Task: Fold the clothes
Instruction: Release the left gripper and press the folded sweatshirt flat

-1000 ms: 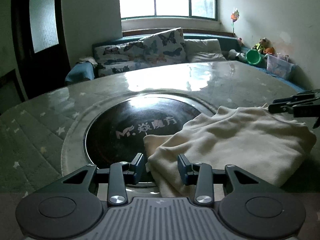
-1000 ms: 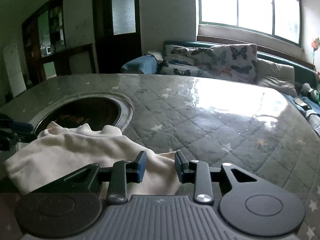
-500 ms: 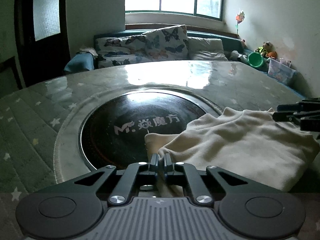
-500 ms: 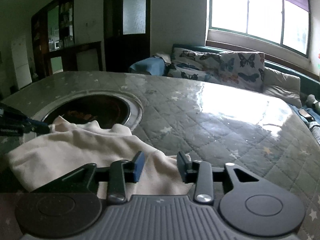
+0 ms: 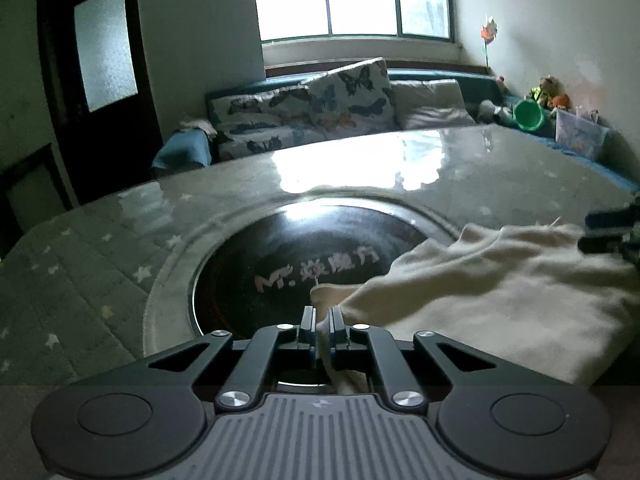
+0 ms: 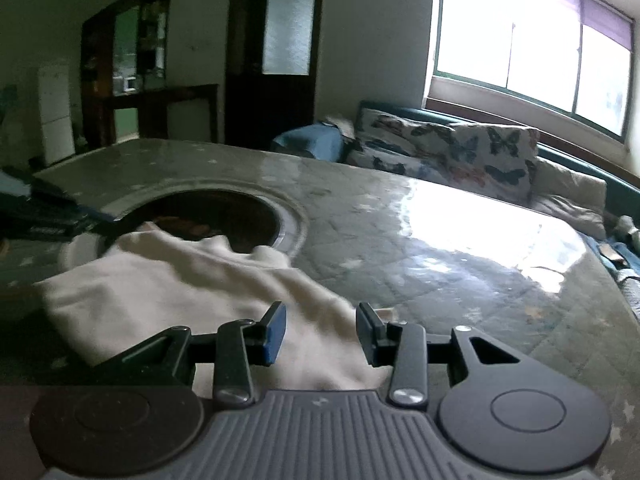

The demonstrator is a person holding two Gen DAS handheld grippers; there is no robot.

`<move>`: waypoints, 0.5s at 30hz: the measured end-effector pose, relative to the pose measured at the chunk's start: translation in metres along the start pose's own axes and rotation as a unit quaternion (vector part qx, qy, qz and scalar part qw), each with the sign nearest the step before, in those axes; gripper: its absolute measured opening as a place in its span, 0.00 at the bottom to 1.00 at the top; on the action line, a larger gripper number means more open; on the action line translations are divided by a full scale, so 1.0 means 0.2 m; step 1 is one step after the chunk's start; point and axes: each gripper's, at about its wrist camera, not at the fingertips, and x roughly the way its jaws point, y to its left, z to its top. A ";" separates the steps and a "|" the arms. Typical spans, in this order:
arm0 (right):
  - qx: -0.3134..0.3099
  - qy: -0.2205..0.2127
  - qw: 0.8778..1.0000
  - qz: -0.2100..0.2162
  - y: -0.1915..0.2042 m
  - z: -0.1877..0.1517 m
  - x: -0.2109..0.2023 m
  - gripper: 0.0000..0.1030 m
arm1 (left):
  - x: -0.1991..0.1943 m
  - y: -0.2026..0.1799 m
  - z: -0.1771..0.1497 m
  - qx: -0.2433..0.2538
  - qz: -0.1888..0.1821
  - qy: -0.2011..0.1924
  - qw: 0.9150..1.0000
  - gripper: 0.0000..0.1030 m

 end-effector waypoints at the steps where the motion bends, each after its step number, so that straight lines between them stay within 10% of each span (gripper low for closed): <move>1: 0.000 -0.002 1.000 0.003 0.01 -0.01 -0.01 0.37 | -0.03 -0.01 0.00 0.001 -0.005 -0.006 1.000 0.07; 15: 0.005 -0.022 1.000 -0.009 0.04 -0.09 -0.12 0.28 | -0.07 -0.19 -0.15 0.021 -0.059 0.016 0.998 0.09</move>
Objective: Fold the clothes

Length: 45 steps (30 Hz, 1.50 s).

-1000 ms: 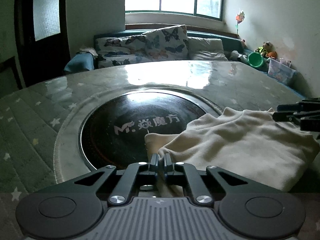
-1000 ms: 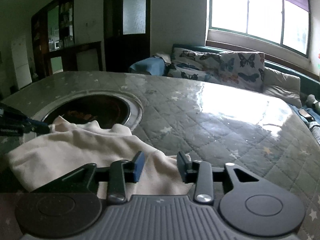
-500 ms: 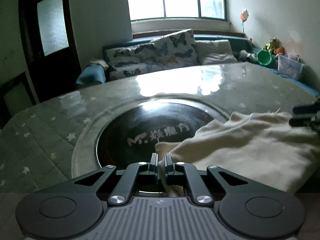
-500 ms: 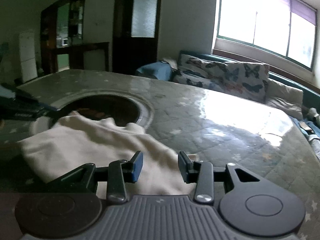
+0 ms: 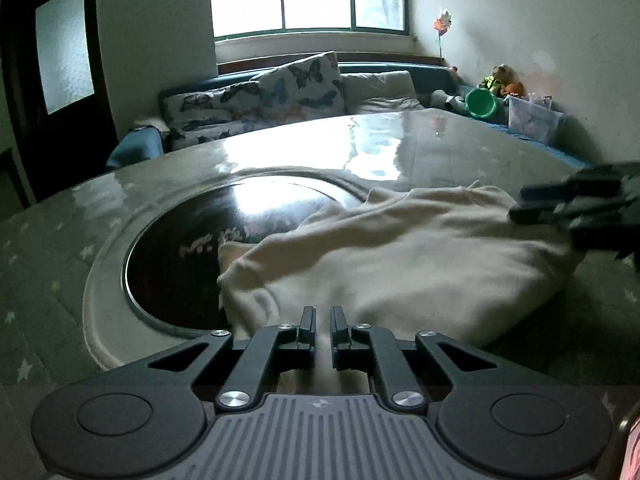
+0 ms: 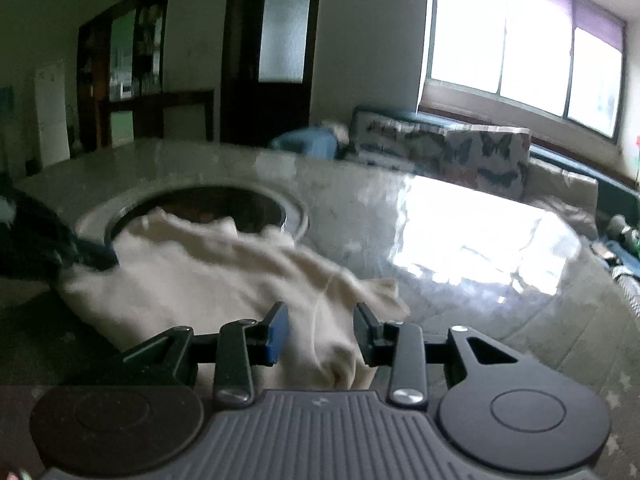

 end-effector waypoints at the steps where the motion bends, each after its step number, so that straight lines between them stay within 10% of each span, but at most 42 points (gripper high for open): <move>1: 0.001 -0.005 1.000 0.008 0.01 0.01 -0.02 0.26 | 0.00 0.00 0.00 -0.001 -0.001 -0.002 1.000 0.10; 31: -0.038 0.037 0.997 0.050 0.18 -0.08 -0.05 0.21 | -0.11 -0.02 -0.05 -0.021 0.012 -0.010 1.000 0.33; 45: 0.098 0.044 0.994 0.003 -0.16 0.00 -0.02 0.46 | -0.05 0.17 0.00 -0.109 0.042 0.020 0.993 0.57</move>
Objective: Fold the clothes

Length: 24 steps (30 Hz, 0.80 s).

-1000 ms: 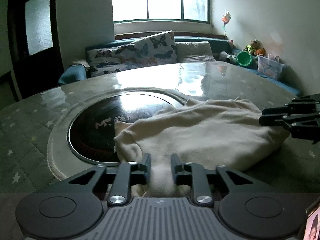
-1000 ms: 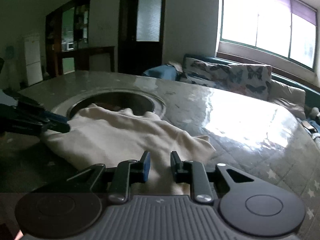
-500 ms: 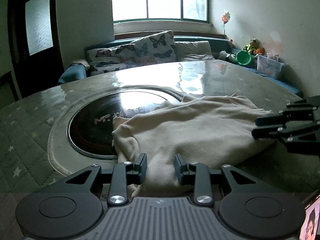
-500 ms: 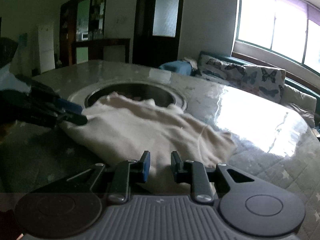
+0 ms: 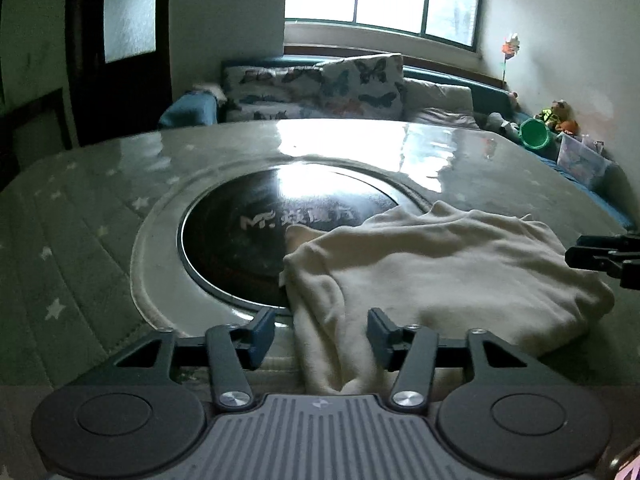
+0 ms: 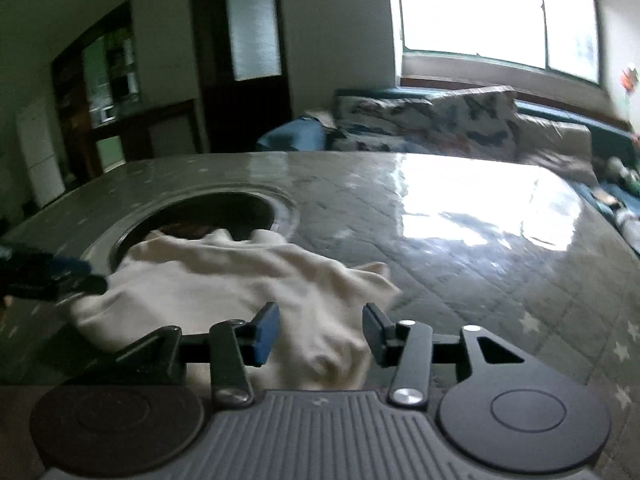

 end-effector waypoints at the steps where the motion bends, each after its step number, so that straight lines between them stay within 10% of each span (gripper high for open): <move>1: 0.013 0.006 1.000 0.000 -0.02 0.00 0.02 0.46 | 0.01 0.01 0.00 -0.005 -0.002 0.005 1.000 0.57; 24: 0.125 0.038 0.991 0.039 -0.19 -0.02 0.10 0.53 | 0.06 0.05 0.03 -0.052 -0.023 0.040 0.998 0.57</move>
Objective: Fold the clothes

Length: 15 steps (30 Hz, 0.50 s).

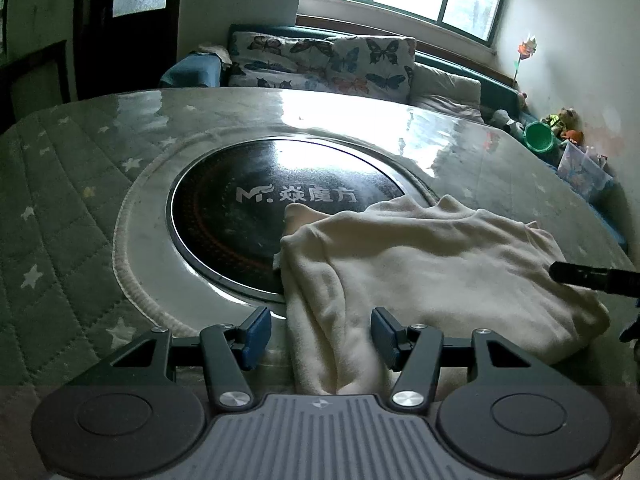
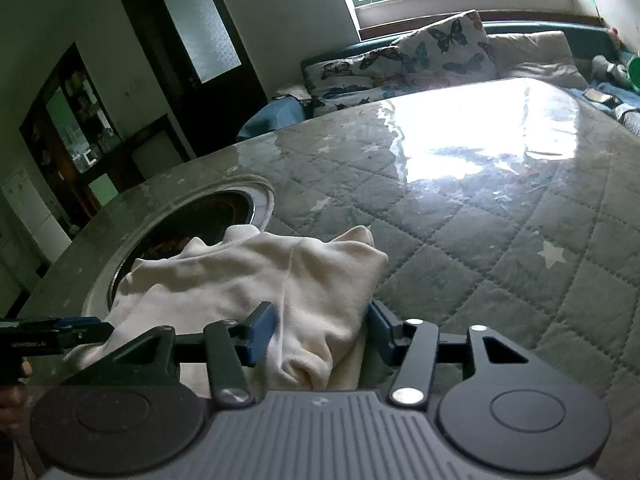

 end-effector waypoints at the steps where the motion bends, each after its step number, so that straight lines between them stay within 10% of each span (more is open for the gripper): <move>1: 0.000 0.001 1.000 0.000 0.00 0.00 0.00 0.53 | 0.00 0.00 0.00 -0.003 -0.002 0.001 1.000 0.57; 15: -0.022 -0.004 1.000 -0.020 0.12 -0.02 0.04 0.47 | 0.04 -0.05 0.02 -0.009 0.005 0.007 1.000 0.48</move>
